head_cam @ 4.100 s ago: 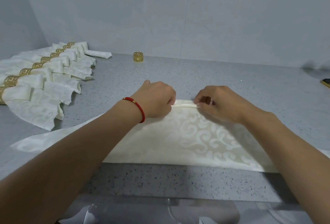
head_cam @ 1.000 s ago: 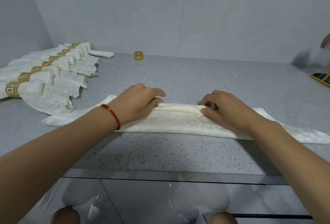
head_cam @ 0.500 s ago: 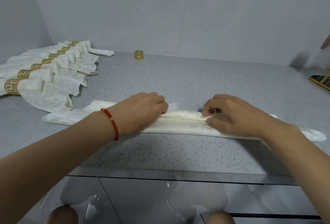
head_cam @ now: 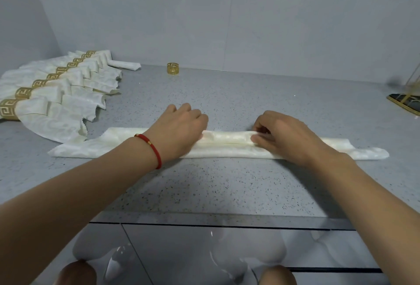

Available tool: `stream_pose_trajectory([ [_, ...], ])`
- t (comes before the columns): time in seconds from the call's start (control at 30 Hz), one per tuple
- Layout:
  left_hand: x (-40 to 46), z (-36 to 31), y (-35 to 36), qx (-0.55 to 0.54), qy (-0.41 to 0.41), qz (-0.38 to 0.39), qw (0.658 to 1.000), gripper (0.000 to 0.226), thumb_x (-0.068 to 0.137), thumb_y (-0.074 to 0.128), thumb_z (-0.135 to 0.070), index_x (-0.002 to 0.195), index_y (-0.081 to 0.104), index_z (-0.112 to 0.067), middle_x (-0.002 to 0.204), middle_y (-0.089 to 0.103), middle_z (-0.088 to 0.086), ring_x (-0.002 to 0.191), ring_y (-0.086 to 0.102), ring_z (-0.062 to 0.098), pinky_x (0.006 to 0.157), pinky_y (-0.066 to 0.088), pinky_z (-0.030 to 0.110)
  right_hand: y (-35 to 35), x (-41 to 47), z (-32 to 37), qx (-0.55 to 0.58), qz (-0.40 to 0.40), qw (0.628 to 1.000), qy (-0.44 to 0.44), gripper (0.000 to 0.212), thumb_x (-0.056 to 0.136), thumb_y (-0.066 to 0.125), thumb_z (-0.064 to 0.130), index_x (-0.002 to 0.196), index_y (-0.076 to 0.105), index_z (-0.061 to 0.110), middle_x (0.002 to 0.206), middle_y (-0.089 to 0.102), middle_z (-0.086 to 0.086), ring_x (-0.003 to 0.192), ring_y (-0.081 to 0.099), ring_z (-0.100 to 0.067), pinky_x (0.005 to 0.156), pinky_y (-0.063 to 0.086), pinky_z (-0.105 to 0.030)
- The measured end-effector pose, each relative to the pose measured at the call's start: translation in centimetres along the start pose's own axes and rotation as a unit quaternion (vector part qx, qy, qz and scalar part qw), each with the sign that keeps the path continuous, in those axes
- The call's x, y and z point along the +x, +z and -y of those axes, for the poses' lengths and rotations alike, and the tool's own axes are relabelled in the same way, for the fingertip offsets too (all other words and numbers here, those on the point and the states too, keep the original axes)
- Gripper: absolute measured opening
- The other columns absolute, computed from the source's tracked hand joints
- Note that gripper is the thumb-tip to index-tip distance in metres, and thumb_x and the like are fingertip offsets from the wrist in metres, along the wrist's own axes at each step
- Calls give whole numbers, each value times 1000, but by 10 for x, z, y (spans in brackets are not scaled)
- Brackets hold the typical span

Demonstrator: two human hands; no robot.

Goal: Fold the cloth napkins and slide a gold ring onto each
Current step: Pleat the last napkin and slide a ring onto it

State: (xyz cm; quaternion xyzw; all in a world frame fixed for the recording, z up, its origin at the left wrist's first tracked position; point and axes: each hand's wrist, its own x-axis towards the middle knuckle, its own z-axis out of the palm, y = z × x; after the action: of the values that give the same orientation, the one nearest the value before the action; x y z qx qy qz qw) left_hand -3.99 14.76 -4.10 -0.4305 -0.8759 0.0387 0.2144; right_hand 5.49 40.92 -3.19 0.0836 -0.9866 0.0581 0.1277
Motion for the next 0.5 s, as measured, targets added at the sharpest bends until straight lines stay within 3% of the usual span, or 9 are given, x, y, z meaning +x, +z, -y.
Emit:
stream_pose_trajectory([
  [0.07, 0, -3, 1, 22, -1, -15, 1000, 24, 81, 70, -6, 95, 54, -17, 88, 57, 1, 79, 49, 22, 69, 41, 36, 3, 2, 1, -38, -26, 999, -12, 11, 99, 62, 33, 104, 61, 23, 99, 58, 9, 85, 54, -13, 71, 51, -35],
  [0.17, -10, -4, 0, 11, 30, -28, 999, 28, 79, 65, -2, 96, 54, -21, 89, 55, -2, 77, 48, 19, 72, 41, 35, 3, -3, -2, -69, -18, 996, -47, 13, 98, 64, 33, 107, 61, 23, 97, 56, 9, 83, 51, -12, 66, 49, -32],
  [0.27, -23, -5, -7, -60, 20, 1, 998, 27, 85, 62, -8, 102, 57, -28, 95, 55, -9, 82, 48, 15, 75, 37, 32, -3, -14, -3, -40, 6, 997, -67, 17, 97, 61, 41, 110, 61, 29, 102, 55, 14, 87, 51, -8, 69, 47, -27],
  [0.37, -35, -7, -9, -128, -20, 40, 991, 26, 95, 45, -21, 115, 61, -29, 109, 54, -10, 95, 47, 13, 82, 38, 34, -7, -23, 0, -2, 8, 998, -59, 21, 97, 52, 44, 107, 64, 30, 97, 60, 14, 89, 53, -10, 75, 48, -30],
  [0.43, -43, -13, -8, -147, -23, -1, 989, 38, 95, 34, -34, 106, 69, -24, 110, 56, -5, 92, 48, 15, 76, 43, 38, -6, -28, 4, -2, -13, 998, -57, 19, 96, 54, 42, 103, 67, 30, 94, 64, 14, 85, 55, -10, 74, 49, -32],
  [0.5, -51, -18, -3, -139, -26, -48, 989, 35, 95, 40, -34, 94, 72, -20, 111, 60, 0, 89, 52, 20, 68, 47, 42, -1, -32, 5, -12, -38, 997, -61, 10, 94, 65, 36, 102, 66, 31, 94, 65, 17, 81, 55, -7, 73, 46, -30],
])
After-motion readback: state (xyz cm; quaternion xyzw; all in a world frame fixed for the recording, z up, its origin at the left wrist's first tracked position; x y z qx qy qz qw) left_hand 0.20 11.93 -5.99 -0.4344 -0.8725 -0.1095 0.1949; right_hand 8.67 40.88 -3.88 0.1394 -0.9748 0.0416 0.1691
